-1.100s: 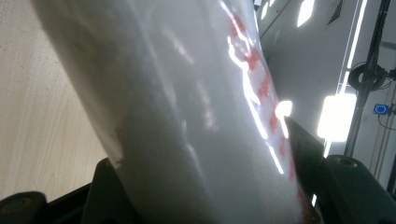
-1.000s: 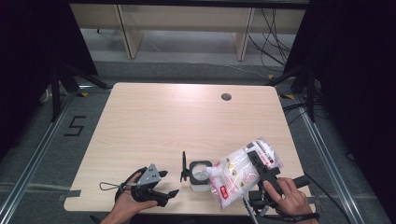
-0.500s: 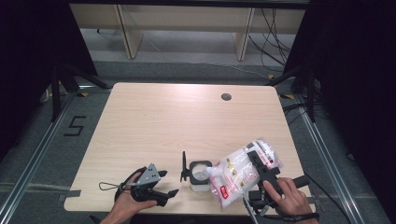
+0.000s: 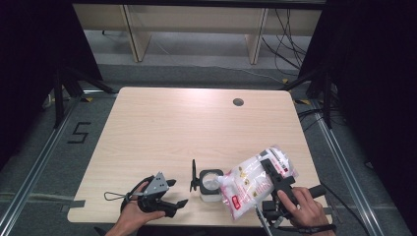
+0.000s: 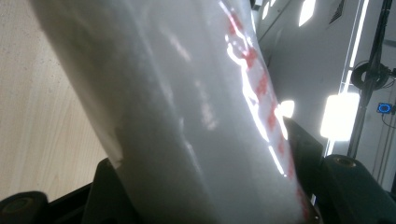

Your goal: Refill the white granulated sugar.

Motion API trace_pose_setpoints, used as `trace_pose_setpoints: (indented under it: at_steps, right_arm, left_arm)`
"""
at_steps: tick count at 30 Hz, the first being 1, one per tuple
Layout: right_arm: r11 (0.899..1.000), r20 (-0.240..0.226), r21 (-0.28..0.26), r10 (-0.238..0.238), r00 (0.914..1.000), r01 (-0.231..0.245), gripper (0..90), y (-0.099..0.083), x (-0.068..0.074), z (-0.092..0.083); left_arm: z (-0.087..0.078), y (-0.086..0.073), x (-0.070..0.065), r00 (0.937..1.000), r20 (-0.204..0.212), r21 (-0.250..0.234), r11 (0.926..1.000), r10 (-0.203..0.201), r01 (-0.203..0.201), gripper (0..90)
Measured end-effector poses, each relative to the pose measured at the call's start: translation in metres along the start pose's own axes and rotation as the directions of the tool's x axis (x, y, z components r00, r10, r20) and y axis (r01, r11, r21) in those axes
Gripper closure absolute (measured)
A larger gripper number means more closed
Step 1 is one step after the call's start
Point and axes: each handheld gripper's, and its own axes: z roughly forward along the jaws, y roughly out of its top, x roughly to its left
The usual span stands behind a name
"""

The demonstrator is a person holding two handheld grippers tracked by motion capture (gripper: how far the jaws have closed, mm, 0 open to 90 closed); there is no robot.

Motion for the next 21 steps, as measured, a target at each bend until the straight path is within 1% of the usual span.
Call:
trace_pose_setpoints:
  at_steps: [1, 2, 3, 4, 5, 6, 7, 8, 9, 10, 11, 12, 13, 14, 15, 16, 17, 18, 19, 20, 21]
  right_arm:
    - [1.000, -0.005, 0.007, 0.020, 0.9998, -0.020, 45.3, 0.0000, 0.0018, -0.0002]
    - [1.000, -0.007, 0.008, 0.023, 0.9997, -0.023, 45.3, 0.0000, 0.0020, -0.0002]
    - [1.000, 0.006, -0.003, 0.026, 0.9996, -0.026, 45.4, -0.0003, 0.0026, 0.0004]
    - [1.000, 0.007, -0.002, 0.026, 0.9996, -0.026, 45.4, -0.0003, 0.0027, 0.0003]
    - [1.000, 0.013, -0.009, 0.004, 0.9999, -0.004, 45.5, -0.0001, 0.0010, 0.0006]
    - [1.000, 0.013, -0.010, 0.004, 0.9999, -0.004, 45.5, -0.0001, 0.0010, 0.0007]
    - [1.000, 0.013, -0.009, 0.004, 0.9999, -0.004, 45.5, -0.0001, 0.0011, 0.0007]
    - [1.000, 0.012, -0.010, 0.005, 0.9999, -0.004, 45.6, -0.0001, 0.0011, 0.0008]
    - [1.000, 0.013, -0.011, 0.006, 0.9999, -0.006, 45.6, -0.0002, 0.0012, 0.0007]
    - [1.000, 0.005, -0.004, 0.030, 0.9995, -0.030, 45.7, -0.0004, 0.0030, 0.0005]
    - [0.999, 0.004, -0.005, 0.033, 0.9994, -0.033, 45.7, -0.0005, 0.0030, 0.0005]
    - [1.000, 0.009, -0.015, 0.016, 0.9998, -0.016, 45.8, -0.0005, 0.0017, 0.0010]
    - [1.000, 0.015, -0.015, 0.017, 0.9997, -0.017, 45.9, -0.0005, 0.0018, 0.0008]
    - [1.000, -0.009, -0.001, 0.014, 0.9999, -0.014, 45.9, -0.0001, 0.0010, 0.0001]
    - [1.000, -0.012, -0.005, 0.003, 0.9999, -0.003, 46.0, -0.0004, -0.0003, 0.0001]
    - [1.000, -0.012, -0.001, 0.018, 0.9998, -0.018, 46.0, -0.0005, 0.0002, -0.0005]
    - [0.998, -0.024, 0.003, 0.060, 0.9979, -0.060, 46.0, -0.0012, 0.0023, -0.0006]
    - [0.999, -0.017, -0.015, 0.045, 0.9988, -0.045, 46.1, -0.0016, 0.0009, 0.0002]
    - [0.999, -0.016, -0.008, 0.045, 0.9988, -0.045, 46.1, -0.0016, 0.0008, -0.0005]
    - [0.998, -0.029, 0.001, 0.069, 0.9972, -0.069, 46.1, -0.0018, 0.0022, -0.0009]
    - [0.998, -0.028, 0.002, 0.069, 0.9972, -0.069, 46.2, -0.0019, 0.0024, -0.0010]
  left_arm:
    - [0.0002, -0.0002, -0.0003, 1.0000, -0.002, -0.002, 1.0000, -0.005, 0.005, 20.9]
    - [0.0000, 0.0000, -0.0002, 1.0000, -0.003, -0.001, 1.0000, 0.000, 0.000, 20.9]
    - [0.0001, -0.0001, -0.0005, 1.0000, -0.003, -0.001, 1.0000, -0.004, 0.004, 21.0]
    - [0.0000, -0.0001, -0.0004, 1.0000, -0.004, -0.001, 1.0000, -0.004, 0.004, 20.9]
    - [0.0001, -0.0001, -0.0003, 1.0000, -0.003, -0.001, 1.0000, -0.001, 0.001, 20.9]
    - [0.0002, -0.0003, -0.0012, 0.9999, -0.002, -0.006, 0.9999, -0.014, 0.014, 20.9]
    - [0.0001, -0.0001, -0.0005, 1.0000, 0.000, -0.006, 1.0000, -0.004, 0.004, 21.0]
    - [0.0001, -0.0002, -0.0010, 0.9999, -0.002, -0.006, 0.9999, -0.013, 0.013, 20.9]
    - [0.0001, 0.0000, -0.0005, 1.0000, -0.001, -0.006, 1.0000, -0.003, 0.003, 20.9]
    - [-0.0002, 0.0001, -0.0009, 1.0000, -0.005, -0.003, 1.0000, -0.005, 0.005, 21.0]
    - [-0.0002, 0.0000, -0.0014, 0.9999, -0.006, -0.002, 0.9999, -0.012, 0.012, 20.9]
    - [-0.0002, 0.0000, -0.0014, 0.9999, -0.006, -0.003, 0.9999, -0.011, 0.011, 20.9]
    - [-0.0002, 0.0000, -0.0014, 0.9999, -0.006, -0.003, 0.9999, -0.012, 0.012, 20.9]
    - [-0.0002, 0.0000, -0.0013, 0.9999, -0.006, -0.002, 0.9999, -0.011, 0.011, 21.0]
    - [-0.0003, 0.0001, -0.0009, 1.0000, -0.004, -0.002, 1.0000, -0.005, 0.005, 20.9]
    - [-0.0004, 0.0002, -0.0007, 1.0000, -0.004, -0.003, 1.0000, -0.003, 0.003, 20.9]
    - [-0.0005, 0.0002, -0.0008, 1.0000, -0.004, -0.003, 1.0000, -0.005, 0.005, 21.0]
    - [-0.0005, 0.0000, -0.0013, 0.9999, -0.006, -0.003, 0.9999, -0.012, 0.012, 20.9]
    - [-0.0005, 0.0000, -0.0012, 0.9999, -0.006, -0.003, 0.9999, -0.010, 0.010, 20.9]
    - [-0.0005, 0.0000, -0.0012, 0.9999, -0.006, -0.003, 0.9999, -0.011, 0.011, 21.0]
    - [-0.0004, 0.0001, -0.0009, 1.0000, -0.004, -0.003, 1.0000, -0.005, 0.005, 20.9]
